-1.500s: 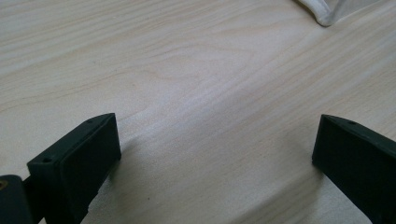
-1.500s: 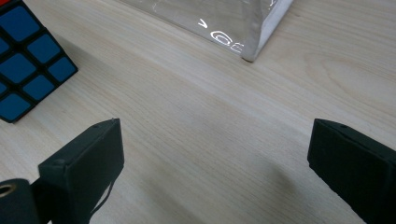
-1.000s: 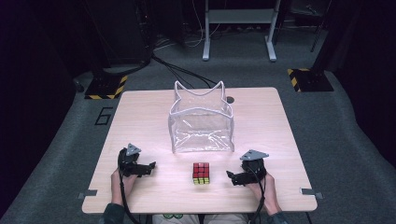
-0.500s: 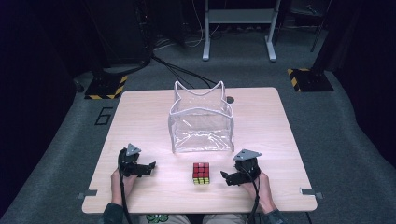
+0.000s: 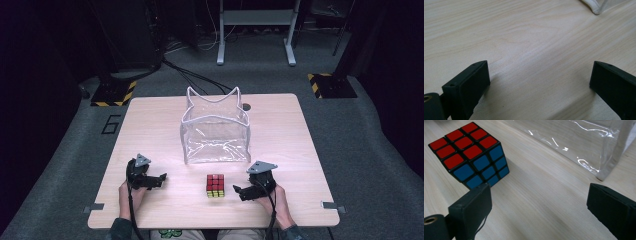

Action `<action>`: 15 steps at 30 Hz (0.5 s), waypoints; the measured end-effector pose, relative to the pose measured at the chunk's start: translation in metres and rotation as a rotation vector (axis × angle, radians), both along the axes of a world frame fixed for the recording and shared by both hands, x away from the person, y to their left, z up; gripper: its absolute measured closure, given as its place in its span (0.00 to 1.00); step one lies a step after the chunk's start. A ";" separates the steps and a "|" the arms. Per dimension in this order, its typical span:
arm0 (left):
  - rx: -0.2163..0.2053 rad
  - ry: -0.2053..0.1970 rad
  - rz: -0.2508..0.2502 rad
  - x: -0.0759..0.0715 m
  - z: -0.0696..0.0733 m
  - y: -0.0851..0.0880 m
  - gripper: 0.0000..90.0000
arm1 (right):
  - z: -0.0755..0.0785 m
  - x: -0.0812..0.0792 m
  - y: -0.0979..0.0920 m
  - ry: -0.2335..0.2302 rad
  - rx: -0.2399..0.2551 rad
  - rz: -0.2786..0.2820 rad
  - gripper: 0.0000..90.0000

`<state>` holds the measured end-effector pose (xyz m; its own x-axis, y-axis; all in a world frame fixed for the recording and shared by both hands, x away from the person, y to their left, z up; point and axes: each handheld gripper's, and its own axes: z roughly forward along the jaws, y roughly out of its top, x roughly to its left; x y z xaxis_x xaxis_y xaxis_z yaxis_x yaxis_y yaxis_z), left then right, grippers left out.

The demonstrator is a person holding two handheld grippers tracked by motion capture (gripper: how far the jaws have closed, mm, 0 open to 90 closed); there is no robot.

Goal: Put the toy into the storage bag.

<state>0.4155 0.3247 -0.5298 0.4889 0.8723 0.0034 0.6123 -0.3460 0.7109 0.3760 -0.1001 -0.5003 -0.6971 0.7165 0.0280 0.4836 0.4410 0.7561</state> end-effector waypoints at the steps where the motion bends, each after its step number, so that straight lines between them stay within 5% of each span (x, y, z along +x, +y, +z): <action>1: -0.001 0.000 0.000 0.000 0.000 0.000 0.03 | 0.000 0.000 0.001 0.005 0.000 0.000 0.05; 15: -0.002 -0.008 0.006 0.000 0.000 0.000 0.03 | 0.008 -0.002 0.019 0.019 -0.005 0.072 0.02</action>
<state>0.4159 0.3249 -0.5303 0.4839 0.8751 0.0053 0.6086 -0.3409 0.7165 0.3736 -0.0810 -0.4918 -0.7465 0.6643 0.0388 0.4647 0.4788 0.7448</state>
